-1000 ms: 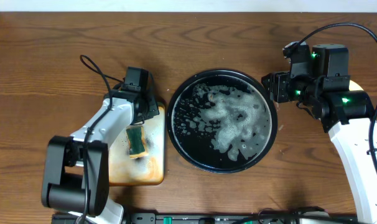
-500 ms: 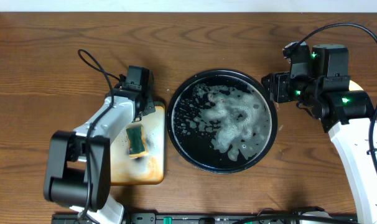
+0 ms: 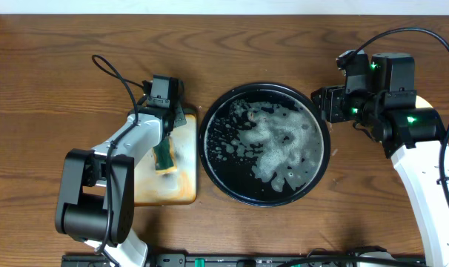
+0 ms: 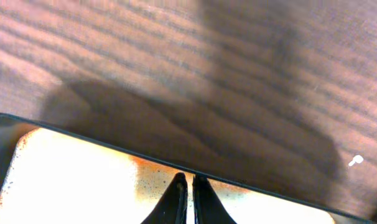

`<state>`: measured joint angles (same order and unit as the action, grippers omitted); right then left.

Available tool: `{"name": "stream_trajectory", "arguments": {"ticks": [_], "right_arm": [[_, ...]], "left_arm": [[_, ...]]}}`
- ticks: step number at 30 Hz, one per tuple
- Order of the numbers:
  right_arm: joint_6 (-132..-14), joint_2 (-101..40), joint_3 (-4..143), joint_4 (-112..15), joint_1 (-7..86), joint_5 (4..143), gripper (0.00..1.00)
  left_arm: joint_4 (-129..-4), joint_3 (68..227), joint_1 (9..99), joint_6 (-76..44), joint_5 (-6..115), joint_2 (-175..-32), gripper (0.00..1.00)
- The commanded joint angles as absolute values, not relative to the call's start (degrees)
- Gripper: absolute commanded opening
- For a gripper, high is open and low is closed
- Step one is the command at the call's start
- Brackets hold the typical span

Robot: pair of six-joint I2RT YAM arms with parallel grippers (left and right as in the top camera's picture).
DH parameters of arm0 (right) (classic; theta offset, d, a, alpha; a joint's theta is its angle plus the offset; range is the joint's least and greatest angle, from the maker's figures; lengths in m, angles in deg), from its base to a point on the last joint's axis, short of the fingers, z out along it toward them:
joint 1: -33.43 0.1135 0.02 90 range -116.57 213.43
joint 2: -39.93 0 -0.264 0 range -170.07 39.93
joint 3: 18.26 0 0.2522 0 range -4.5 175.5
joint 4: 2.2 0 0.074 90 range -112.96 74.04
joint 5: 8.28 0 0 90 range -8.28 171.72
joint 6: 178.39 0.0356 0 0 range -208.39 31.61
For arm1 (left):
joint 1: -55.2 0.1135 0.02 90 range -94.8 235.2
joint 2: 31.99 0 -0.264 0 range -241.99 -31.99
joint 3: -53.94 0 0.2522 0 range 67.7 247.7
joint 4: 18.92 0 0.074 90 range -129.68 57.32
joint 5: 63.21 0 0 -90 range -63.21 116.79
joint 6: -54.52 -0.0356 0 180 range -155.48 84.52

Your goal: Clean dirty plates on tray and stack at the side

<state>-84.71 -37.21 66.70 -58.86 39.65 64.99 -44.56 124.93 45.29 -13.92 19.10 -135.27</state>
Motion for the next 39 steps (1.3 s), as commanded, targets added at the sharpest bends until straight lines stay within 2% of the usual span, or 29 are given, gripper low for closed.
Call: {"name": "stream_trajectory", "arguments": {"ticks": [1,10,13,14,16,17,23,24,27,35,39], "right_arm": [[-84.1,-37.3,67.2,-59.1,40.0,64.9,0.59],[-84.2,-37.3,67.2,-59.1,40.0,65.0,0.59],[-84.2,-37.3,67.2,-59.1,40.0,65.0,0.59],[-84.2,-37.3,67.2,-59.1,40.0,65.0,0.59],[-84.2,-37.3,67.2,-59.0,40.0,65.0,0.59],[-84.2,-37.3,67.2,-59.0,40.0,65.0,0.59],[-84.2,-37.3,67.2,-59.1,40.0,65.0,0.62],[-84.2,-37.3,67.2,-59.1,40.0,65.0,0.63],[-84.2,-37.3,67.2,-59.0,40.0,65.0,0.99],[-84.2,-37.3,67.2,-59.1,40.0,65.0,0.99],[-84.2,-37.3,67.2,-59.1,40.0,65.0,0.99]], "left_arm": [[-42.5,126.0,45.5,-16.0,17.2,-135.4,0.08],[-40.3,126.0,45.5,-16.4,15.5,-135.2,0.08],[-42.6,126.0,45.5,-16.3,18.0,-134.0,0.17],[-43.4,126.0,45.5,-16.4,18.9,-133.1,0.24],[-45.1,126.0,45.5,-16.4,20.3,-130.7,0.28],[-46.3,126.0,45.5,-16.4,20.8,-128.5,0.33],[-57.7,126.0,45.5,-16.3,23.2,-110.2,0.46],[-60.1,126.0,45.5,-16.4,23.2,-106.8,0.49],[-67.5,126.0,45.5,-16.4,23.1,-96.5,0.65],[-77.9,126.0,45.5,-16.4,23.1,-81.5,0.84],[-80.5,126.0,45.5,-16.4,23.1,-79.3,0.85]]}}
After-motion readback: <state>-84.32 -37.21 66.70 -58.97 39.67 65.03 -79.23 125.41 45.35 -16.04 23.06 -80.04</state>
